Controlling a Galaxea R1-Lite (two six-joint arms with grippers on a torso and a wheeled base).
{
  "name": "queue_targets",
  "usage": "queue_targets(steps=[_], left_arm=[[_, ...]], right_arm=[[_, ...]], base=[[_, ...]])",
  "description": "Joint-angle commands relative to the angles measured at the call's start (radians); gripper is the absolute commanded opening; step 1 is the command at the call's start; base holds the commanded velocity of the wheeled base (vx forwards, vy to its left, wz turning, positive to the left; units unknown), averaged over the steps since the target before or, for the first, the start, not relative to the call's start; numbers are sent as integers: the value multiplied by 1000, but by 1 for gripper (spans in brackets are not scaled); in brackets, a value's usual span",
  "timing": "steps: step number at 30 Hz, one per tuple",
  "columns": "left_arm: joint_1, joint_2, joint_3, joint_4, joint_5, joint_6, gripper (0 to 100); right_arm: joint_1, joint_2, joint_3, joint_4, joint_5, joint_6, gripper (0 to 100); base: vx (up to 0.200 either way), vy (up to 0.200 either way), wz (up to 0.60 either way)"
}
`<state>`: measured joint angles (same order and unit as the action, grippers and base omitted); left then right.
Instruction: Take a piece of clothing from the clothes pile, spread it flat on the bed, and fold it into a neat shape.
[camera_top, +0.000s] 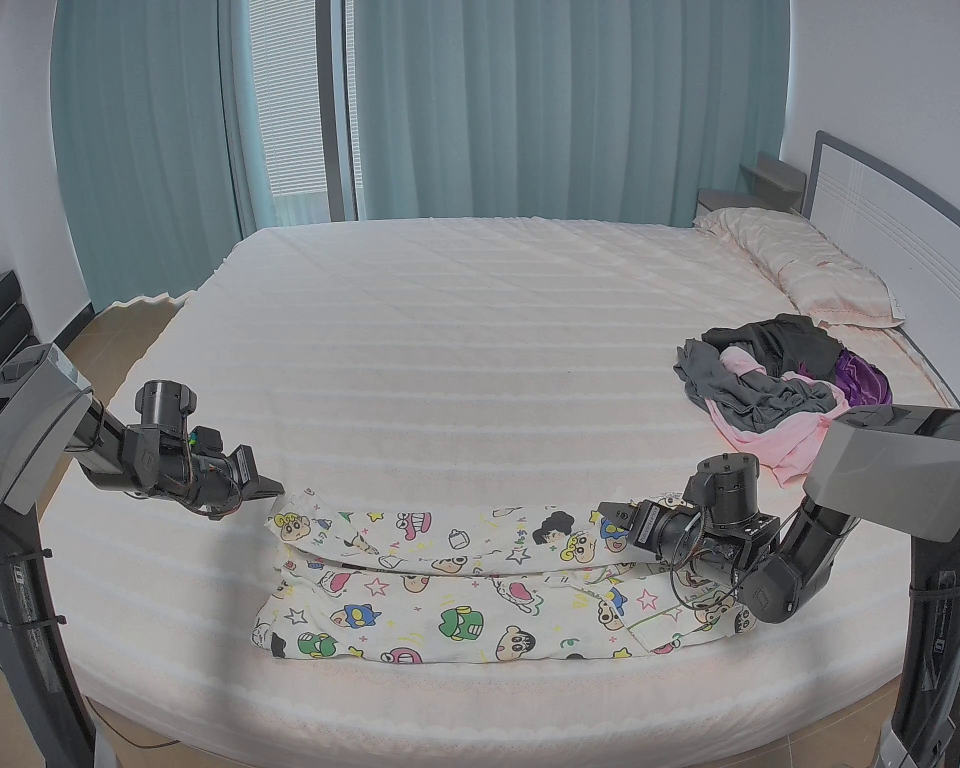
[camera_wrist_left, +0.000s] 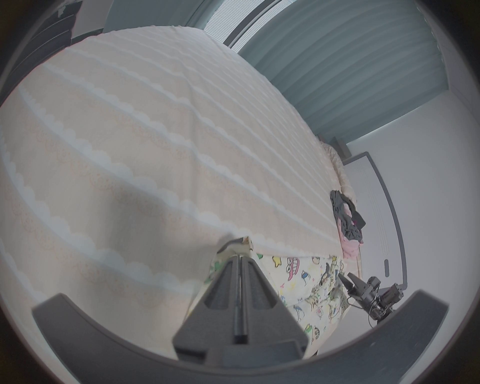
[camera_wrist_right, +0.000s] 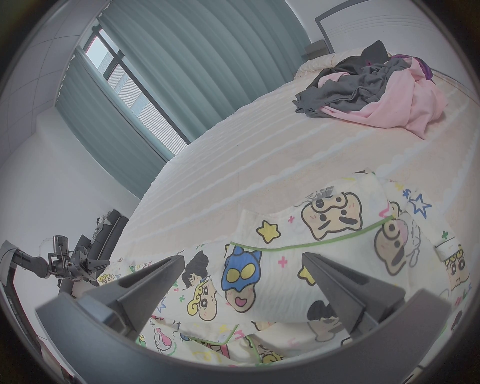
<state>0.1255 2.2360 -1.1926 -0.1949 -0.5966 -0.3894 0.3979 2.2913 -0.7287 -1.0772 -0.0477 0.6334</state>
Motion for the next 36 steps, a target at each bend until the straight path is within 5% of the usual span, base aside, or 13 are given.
queue_targets(steps=[1,36], left_arm=[[2,17,1,-47,6,-32,0],[20,8,70,-113,8,-49,0]], right_arm=[[-4,0,0,-3,0,0,100],[-134,-108,129,152,-37,-11,100]], base=[[0,0,0],[0,0,0]])
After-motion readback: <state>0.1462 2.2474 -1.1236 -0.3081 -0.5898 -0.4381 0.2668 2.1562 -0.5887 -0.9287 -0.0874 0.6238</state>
